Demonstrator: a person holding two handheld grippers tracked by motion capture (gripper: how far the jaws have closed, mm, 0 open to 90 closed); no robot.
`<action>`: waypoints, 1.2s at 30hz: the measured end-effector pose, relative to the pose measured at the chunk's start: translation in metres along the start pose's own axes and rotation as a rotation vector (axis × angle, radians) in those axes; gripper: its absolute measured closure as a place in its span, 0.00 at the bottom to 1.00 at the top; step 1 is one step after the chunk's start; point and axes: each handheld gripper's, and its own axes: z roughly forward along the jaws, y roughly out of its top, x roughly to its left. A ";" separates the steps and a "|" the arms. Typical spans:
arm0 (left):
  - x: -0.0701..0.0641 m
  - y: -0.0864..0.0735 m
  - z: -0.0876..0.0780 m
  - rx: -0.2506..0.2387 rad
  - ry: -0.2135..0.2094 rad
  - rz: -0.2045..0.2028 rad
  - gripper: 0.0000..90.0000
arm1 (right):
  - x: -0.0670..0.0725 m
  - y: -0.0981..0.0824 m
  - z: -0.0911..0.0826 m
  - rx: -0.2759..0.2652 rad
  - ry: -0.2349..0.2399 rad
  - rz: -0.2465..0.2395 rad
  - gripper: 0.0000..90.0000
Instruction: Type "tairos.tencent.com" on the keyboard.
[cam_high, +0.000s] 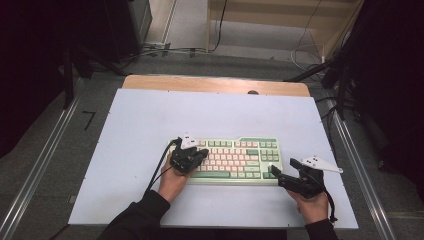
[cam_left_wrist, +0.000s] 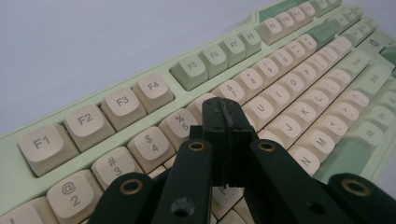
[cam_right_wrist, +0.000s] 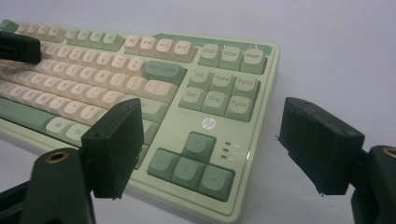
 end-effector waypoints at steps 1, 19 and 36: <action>0.000 0.000 0.000 -0.001 -0.001 -0.002 1.00 | 0.000 0.000 0.000 0.001 0.000 0.001 0.23; 0.003 0.007 -0.021 -0.088 -0.025 -0.041 0.78 | 0.000 0.000 0.000 0.000 0.003 0.000 0.23; 0.015 0.004 -0.044 -0.099 0.006 -0.096 0.35 | 0.006 0.007 0.008 -0.001 0.033 -0.024 0.23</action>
